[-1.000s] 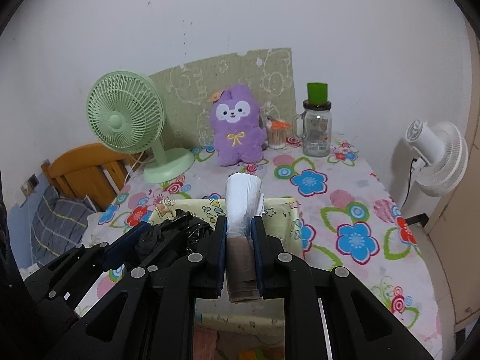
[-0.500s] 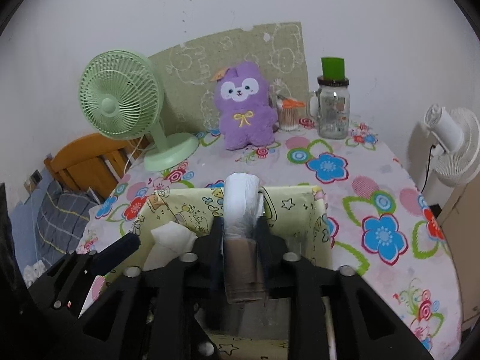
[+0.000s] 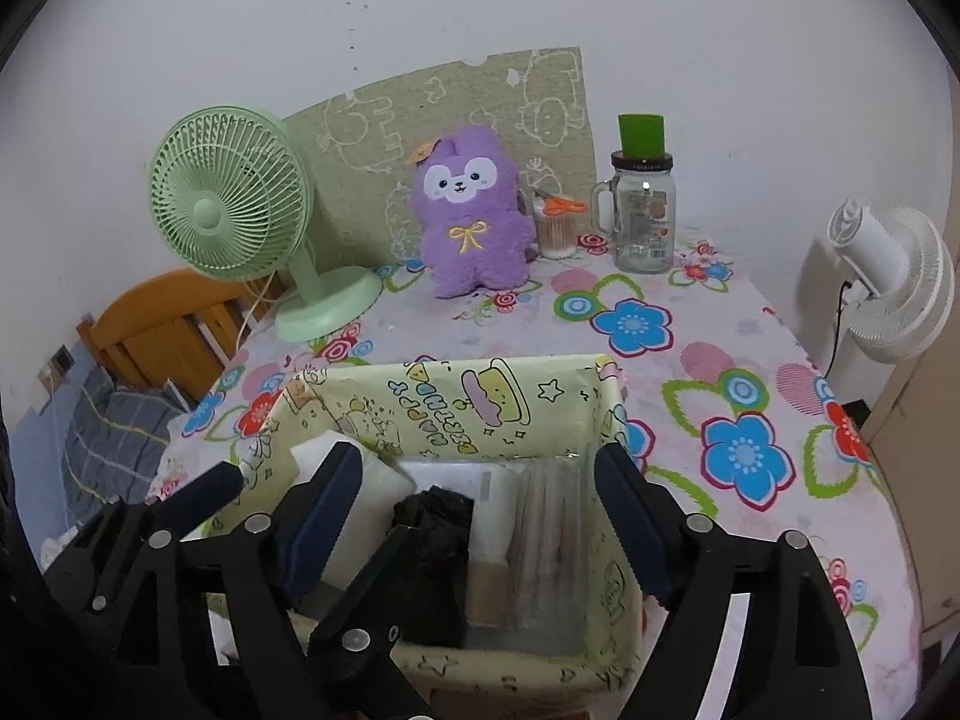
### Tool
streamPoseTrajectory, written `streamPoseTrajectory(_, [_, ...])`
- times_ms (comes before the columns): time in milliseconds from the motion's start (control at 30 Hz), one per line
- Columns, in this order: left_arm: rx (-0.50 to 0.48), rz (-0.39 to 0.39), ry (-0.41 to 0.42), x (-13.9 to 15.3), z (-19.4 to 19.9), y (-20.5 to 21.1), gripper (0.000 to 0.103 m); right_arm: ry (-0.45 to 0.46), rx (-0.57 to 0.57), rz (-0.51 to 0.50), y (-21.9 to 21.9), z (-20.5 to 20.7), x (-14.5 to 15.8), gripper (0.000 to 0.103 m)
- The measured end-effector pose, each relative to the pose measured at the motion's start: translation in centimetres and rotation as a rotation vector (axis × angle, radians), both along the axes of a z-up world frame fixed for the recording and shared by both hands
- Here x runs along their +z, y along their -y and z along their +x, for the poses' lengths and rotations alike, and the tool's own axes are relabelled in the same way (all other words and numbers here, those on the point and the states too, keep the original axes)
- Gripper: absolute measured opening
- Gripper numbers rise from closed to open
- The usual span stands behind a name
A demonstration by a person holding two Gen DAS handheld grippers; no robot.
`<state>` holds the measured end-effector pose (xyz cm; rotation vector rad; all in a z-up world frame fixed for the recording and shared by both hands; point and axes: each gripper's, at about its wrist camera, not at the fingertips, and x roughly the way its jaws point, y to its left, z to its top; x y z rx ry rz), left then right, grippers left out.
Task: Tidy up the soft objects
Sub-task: 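Open the right tool to drop the white roll into the basket, then withdraw both tools from the basket toward the remaining items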
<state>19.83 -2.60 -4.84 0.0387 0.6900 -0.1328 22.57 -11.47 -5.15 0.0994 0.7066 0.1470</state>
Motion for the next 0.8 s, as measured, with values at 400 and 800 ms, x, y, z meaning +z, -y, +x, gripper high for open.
streamPoseTrajectory(400, [0.005, -0.006, 0.048, 2.0, -3.3, 0.5, 0.1, 0.058, -0.013, -0.062, 0.1, -3.9, 2.3, 0.091])
streamPoseTrajectory(800, [0.008, -0.012, 0.1, 3.4, -7.6, 1.3, 0.101, 0.118, -0.03, -0.083, 0.6, -8.4, 4.1, 0.093])
